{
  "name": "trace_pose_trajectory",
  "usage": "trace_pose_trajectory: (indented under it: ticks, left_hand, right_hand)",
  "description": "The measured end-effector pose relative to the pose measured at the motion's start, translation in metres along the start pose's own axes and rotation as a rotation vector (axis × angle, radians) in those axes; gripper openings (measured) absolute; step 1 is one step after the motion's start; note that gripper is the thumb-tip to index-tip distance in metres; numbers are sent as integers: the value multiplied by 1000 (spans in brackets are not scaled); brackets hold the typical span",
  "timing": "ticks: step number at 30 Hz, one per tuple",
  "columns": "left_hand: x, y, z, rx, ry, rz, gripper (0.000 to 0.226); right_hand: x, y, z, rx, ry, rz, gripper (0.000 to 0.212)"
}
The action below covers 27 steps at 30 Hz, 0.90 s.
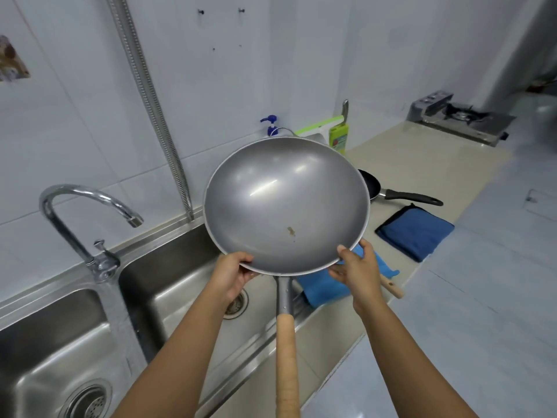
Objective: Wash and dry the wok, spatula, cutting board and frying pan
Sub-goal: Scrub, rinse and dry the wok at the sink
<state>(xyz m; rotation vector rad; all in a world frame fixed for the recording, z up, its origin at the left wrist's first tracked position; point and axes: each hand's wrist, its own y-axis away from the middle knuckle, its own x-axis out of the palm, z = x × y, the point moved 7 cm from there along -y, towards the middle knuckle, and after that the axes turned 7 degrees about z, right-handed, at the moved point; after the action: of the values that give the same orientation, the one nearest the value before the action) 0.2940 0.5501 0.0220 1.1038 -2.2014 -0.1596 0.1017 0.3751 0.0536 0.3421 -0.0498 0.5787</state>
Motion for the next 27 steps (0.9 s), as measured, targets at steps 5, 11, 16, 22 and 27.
trace_pose_trajectory:
  ticks: [5, 11, 16, 22, 27]
  left_hand:
    - [27, -20, -4, 0, -32, -11, 30]
    - [58, -42, 8, -10, -106, -71, 22]
    - [87, -60, 22, 3, -109, -123, 23]
    - [98, -78, 39, 3, -85, -189, 22]
    - [92, -81, 39, 23, -63, -267, 21]
  right_hand:
    - [-45, -40, 24, -16, 20, -69, 25]
    - [-125, -123, 32, 4, 346, -346, 35]
    - [-176, -191, 22, 299, 804, -339, 58]
    - [-201, -245, 9, 461, 923, -257, 107]
    - [-201, -263, -9, 505, 890, -278, 127]
